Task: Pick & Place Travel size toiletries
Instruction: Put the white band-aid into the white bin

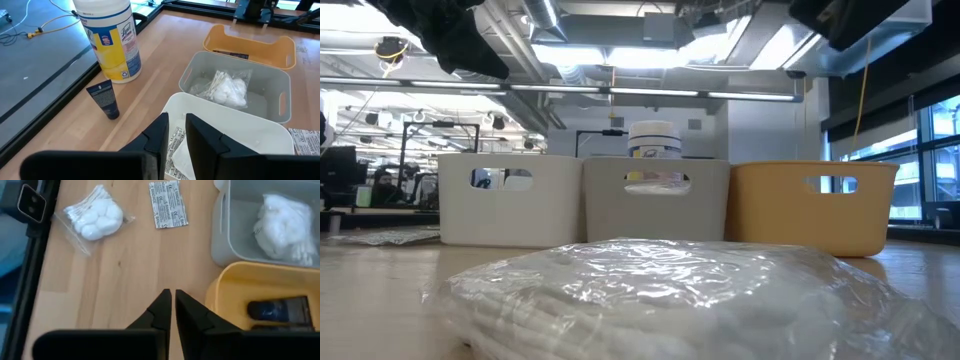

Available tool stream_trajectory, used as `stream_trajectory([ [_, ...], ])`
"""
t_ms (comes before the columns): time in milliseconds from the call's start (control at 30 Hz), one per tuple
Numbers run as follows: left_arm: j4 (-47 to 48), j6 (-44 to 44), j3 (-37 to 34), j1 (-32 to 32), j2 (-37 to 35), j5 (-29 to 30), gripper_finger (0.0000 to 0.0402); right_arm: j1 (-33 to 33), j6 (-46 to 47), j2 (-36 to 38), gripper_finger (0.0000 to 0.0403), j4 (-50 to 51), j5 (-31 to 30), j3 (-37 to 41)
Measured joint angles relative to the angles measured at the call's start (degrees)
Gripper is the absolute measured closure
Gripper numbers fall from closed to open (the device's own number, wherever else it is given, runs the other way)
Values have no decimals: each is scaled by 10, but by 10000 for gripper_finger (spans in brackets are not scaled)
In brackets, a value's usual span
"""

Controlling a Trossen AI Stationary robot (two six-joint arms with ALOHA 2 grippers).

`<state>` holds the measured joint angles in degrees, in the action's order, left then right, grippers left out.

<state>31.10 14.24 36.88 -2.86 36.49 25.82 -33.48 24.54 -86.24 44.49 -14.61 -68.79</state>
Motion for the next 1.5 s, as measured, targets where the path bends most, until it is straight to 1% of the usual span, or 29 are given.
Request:
stream_trajectory([
  [100,0,0,0,0,0,0,339,-26,60,0,384,6,-34,5],
  [200,0,0,0,0,0,0,337,-43,127,0,385,34,-46,30],
  [233,0,0,0,0,0,0,336,-45,161,0,383,49,-41,40],
  [333,0,0,0,0,0,0,337,-48,274,0,368,72,19,75],
  [467,0,0,0,0,0,0,340,-66,389,-1,325,82,125,103],
  [500,0,0,0,0,0,0,340,-74,411,-1,311,82,135,108],
  [667,0,0,0,0,0,0,341,-99,503,-1,238,83,130,127],
  [800,0,0,0,0,0,0,339,-117,594,-1,190,82,129,135],
  [900,0,0,0,0,0,0,337,-150,646,-1,168,71,87,147],
  [1033,0,0,0,0,0,0,337,-201,732,-1,160,74,59,176],
  [1133,0,0,0,0,0,0,339,-240,800,-1,165,68,39,195],
  [1233,0,0,0,0,0,0,340,-273,849,-1,174,49,21,204],
  [1367,0,0,0,0,0,0,341,-297,902,-1,184,36,17,219],
  [1500,0,0,0,0,0,0,339,-301,926,-1,189,7,5,255],
])
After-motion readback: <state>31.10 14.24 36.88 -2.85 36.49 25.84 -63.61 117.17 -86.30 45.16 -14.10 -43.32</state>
